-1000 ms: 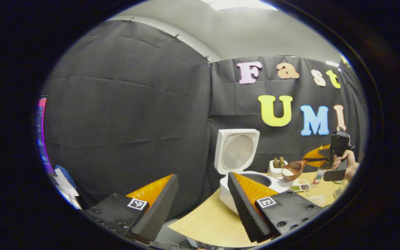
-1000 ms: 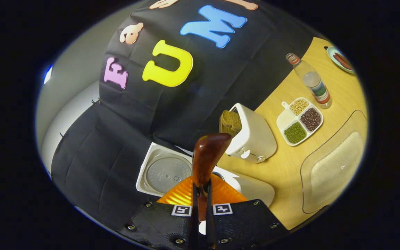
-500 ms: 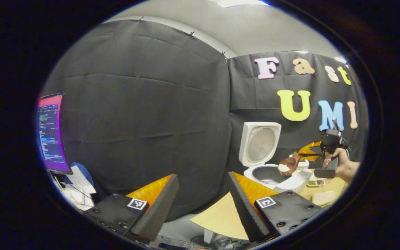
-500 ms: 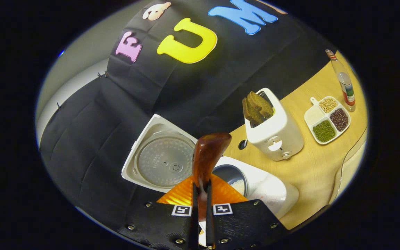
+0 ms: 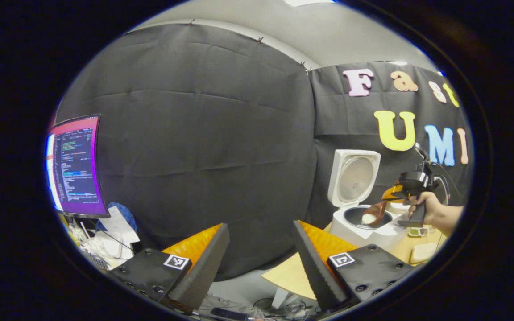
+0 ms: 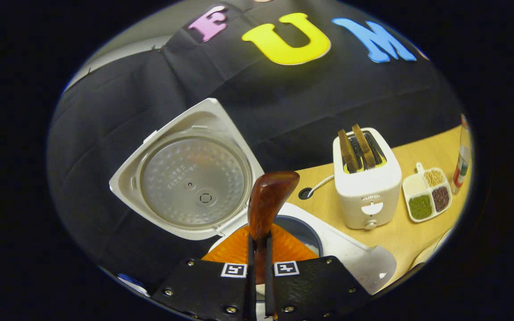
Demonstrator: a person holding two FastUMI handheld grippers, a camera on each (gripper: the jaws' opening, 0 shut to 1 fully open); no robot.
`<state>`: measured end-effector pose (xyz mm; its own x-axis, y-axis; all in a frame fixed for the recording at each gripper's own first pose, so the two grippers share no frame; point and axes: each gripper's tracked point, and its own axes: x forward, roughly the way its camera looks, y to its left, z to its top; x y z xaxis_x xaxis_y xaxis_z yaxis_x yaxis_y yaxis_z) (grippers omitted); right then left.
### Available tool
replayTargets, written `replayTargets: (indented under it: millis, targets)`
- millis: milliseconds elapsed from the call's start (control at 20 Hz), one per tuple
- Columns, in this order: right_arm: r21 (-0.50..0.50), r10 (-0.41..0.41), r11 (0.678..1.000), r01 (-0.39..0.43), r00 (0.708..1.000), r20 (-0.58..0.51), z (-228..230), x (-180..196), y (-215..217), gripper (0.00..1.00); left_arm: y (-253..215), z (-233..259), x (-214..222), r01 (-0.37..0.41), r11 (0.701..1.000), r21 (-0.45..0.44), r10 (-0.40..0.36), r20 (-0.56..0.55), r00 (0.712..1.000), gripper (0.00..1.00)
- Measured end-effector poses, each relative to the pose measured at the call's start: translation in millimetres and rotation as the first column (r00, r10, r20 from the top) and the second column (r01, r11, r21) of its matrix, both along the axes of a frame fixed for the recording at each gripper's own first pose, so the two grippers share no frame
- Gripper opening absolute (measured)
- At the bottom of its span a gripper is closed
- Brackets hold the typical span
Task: Close the left gripper, press the button to open the rice cooker; take a wooden spoon from the chopstick holder with the right hand, scoop a spoonful of rice and pour it into the rice cooker, then put the wooden spoon back into the chopstick holder.
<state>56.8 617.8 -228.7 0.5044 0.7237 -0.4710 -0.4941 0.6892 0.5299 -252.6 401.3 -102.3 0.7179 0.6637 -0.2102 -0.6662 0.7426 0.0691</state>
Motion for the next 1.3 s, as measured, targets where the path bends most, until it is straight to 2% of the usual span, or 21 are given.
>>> replayTargets:
  millis: [150, 300, 350, 450, 500, 700, 750, 800, 850, 900, 950, 1100, 1150, 1200, 1300]
  targets:
    - [-0.114, 0.083, 0.991, -0.064, 0.982, 0.170, 10.5, -2.5, 6.5, 0.08, 0.4, -2.7, 6.6, 0.002, 1.000, 0.002, -0.002, -0.007, 1.000, 0.98]
    - [-0.239, 0.198, 0.963, -0.127, 0.934, 0.299, 20.7, -10.5, 13.4, 0.08, -2.4, -0.2, 14.0, 0.011, 1.000, 0.000, -0.011, 0.002, 1.000, 0.95]
    - [-0.282, 0.236, 0.949, -0.140, 0.909, 0.343, 22.9, -11.9, 13.4, 0.08, -2.8, 0.7, 17.5, 0.011, 1.000, 0.005, -0.011, 0.007, 1.000, 0.98]
    - [-0.362, 0.302, 0.921, -0.145, 0.851, 0.430, 27.8, -13.5, 13.9, 0.08, -7.4, 2.9, 21.2, 0.021, 1.000, 0.007, -0.021, 0.016, 1.000, 0.95]
    - [-0.396, 0.332, 0.907, -0.141, 0.818, 0.469, 30.5, -14.1, 12.6, 0.08, -8.5, 2.1, 22.9, 0.027, 1.000, 0.008, -0.027, 0.017, 0.999, 0.98]
    - [-0.495, 0.420, 0.863, -0.101, 0.686, 0.594, 46.6, -14.9, 13.2, 0.08, -10.4, 6.6, 25.3, 0.031, 0.999, 0.013, -0.031, 0.020, 0.999, 0.98]
    - [-0.505, 0.428, 0.859, -0.086, 0.662, 0.615, 49.9, -14.2, 13.7, 0.08, -10.7, 8.3, 27.8, 0.029, 0.999, 0.015, -0.030, 0.023, 0.999, 0.98]
    - [-0.511, 0.431, 0.856, -0.076, 0.649, 0.626, 50.9, -14.3, 12.6, 0.08, -11.2, 8.8, 31.4, 0.029, 0.999, 0.015, -0.030, 0.022, 0.999, 0.98]
    - [-0.510, 0.433, 0.856, -0.083, 0.655, 0.620, 49.1, -15.3, 11.8, 0.08, -11.9, 8.3, 34.0, 0.029, 0.999, 0.013, -0.030, 0.022, 0.999, 0.98]
    - [-0.499, 0.427, 0.861, -0.101, 0.679, 0.597, 46.6, -16.9, 11.8, 0.08, -12.3, 8.9, 34.8, 0.030, 0.999, 0.011, -0.030, 0.023, 0.999, 0.98]
    - [-0.477, 0.411, 0.870, -0.124, 0.716, 0.564, 42.2, -18.5, 13.2, 0.08, -12.8, 6.0, 31.2, 0.030, 0.999, 0.011, -0.030, 0.026, 0.999, 0.95]
    - [-0.352, 0.313, 0.922, -0.162, 0.846, 0.431, 41.8, -19.5, 8.8, 0.08, -13.7, -0.8, 21.8, 0.030, 1.000, 0.007, -0.030, 0.032, 0.999, 0.98]
    - [-0.304, 0.282, 0.938, -0.168, 0.880, 0.383, 44.7, -20.8, 8.0, 0.08, -19.6, 4.1, 24.8, 0.032, 0.999, 0.002, -0.032, 0.033, 0.999, 0.98]
    - [-0.256, 0.252, 0.952, -0.169, 0.906, 0.340, 46.3, -20.2, 6.5, 0.08, -23.1, 7.3, 27.0, 0.036, 0.999, -0.001, -0.036, 0.035, 0.999, 0.94]
    - [-0.187, 0.209, 0.969, -0.160, 0.937, 0.279, 52.7, -16.2, 2.8, 0.08, -24.3, 9.9, 31.0, 0.040, 0.999, 0.000, -0.040, 0.041, 0.998, 0.95]
